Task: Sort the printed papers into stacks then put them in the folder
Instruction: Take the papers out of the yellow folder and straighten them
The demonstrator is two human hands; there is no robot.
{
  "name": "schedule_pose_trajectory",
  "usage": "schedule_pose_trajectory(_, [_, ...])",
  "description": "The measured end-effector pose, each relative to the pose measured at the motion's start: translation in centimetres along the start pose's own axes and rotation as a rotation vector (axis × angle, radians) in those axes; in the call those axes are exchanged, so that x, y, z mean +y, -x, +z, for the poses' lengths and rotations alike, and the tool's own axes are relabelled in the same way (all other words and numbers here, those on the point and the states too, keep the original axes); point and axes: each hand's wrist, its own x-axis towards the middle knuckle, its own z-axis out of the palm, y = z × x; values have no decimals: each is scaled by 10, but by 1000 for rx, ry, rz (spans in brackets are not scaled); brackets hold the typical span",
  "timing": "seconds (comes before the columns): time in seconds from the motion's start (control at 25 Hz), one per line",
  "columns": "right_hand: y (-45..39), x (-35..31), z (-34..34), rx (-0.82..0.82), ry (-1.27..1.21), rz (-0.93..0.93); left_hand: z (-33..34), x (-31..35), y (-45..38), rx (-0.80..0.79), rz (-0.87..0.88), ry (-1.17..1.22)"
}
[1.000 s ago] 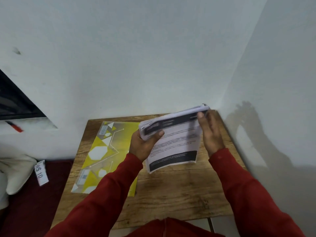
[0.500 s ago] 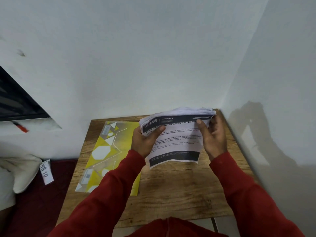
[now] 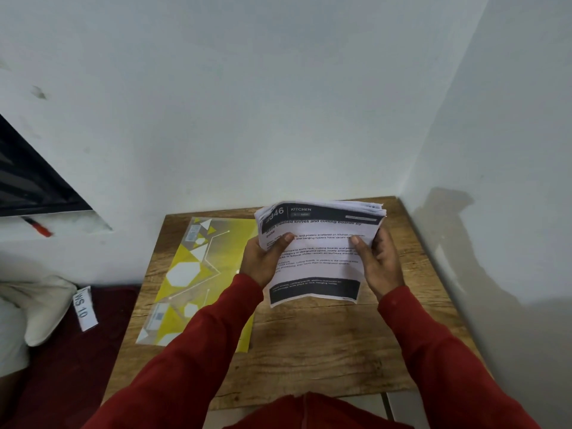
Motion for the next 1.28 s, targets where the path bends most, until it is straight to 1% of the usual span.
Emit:
schedule_pose_trajectory(0.04, [0,4,-1,28,31,7,0,1,0,47,-19,50])
schedule_pose_trajectory(0.12, [1,11,-5,145,120,35,-1,4,-1,150,-43,205])
schedule_pose_trajectory(0.2, [6,23,-9,251,94,155,-3,2,-1,243,-97,374])
schedule_pose_trajectory(0.28, [15,39,-7,268,-99,328,-8,-3,-3,317,-173,480])
schedule_pose_trajectory(0.36, [24,52,3,191,-420,487,-12,-10,-5,352,-248,544])
schedule_pose_trajectory(0.4, [27,55,9,141,-569,544,-13,-12,-4,349,-287,585])
schedule_pose_trajectory(0.44, [28,58,14,125,-671,576,-14,-14,-2,326,-327,632])
schedule_pose_trajectory(0.52, [27,61,21,159,-756,601,-14,-17,1,242,-394,690])
schedule_pose_trajectory(0.6, [23,58,21,174,-758,606,-17,-17,4,178,-401,671])
schedule_pose_trajectory(0.64, [21,55,19,163,-742,598,-20,-14,6,143,-377,656])
schedule_pose_trajectory(0.72, [13,50,7,157,-667,558,-38,-4,5,54,-324,614])
schedule_pose_trajectory(0.8, [3,44,-10,162,-561,521,-64,8,-2,-42,-358,645])
schedule_pose_trajectory(0.84, [-1,40,-18,149,-512,510,-76,14,-7,-68,-401,604])
schedule_pose_trajectory(0.88, [-5,36,-24,120,-454,502,-84,18,-13,-92,-439,450])
schedule_pose_trajectory(0.96, [-10,32,-28,75,-281,461,-86,16,-23,-139,-448,-65])
schedule_pose_trajectory(1.0, [-11,31,-27,81,-203,427,-81,13,-27,-136,-389,-245])
schedule_pose_trajectory(1.04, [-12,29,-25,101,-152,382,-75,5,-29,-103,-291,-346])
schedule_pose_trajectory(1.08, [-12,29,-22,120,-119,330,-68,-3,-31,-43,-185,-384])
schedule_pose_trajectory(1.16, [-9,27,-16,155,-69,223,-56,-13,-27,64,8,-332])
schedule_pose_trajectory(1.2, [-6,26,-13,169,-37,176,-51,-20,-24,87,73,-288])
schedule_pose_trajectory(1.28, [1,27,-10,179,-5,99,-44,-39,-16,95,107,-225])
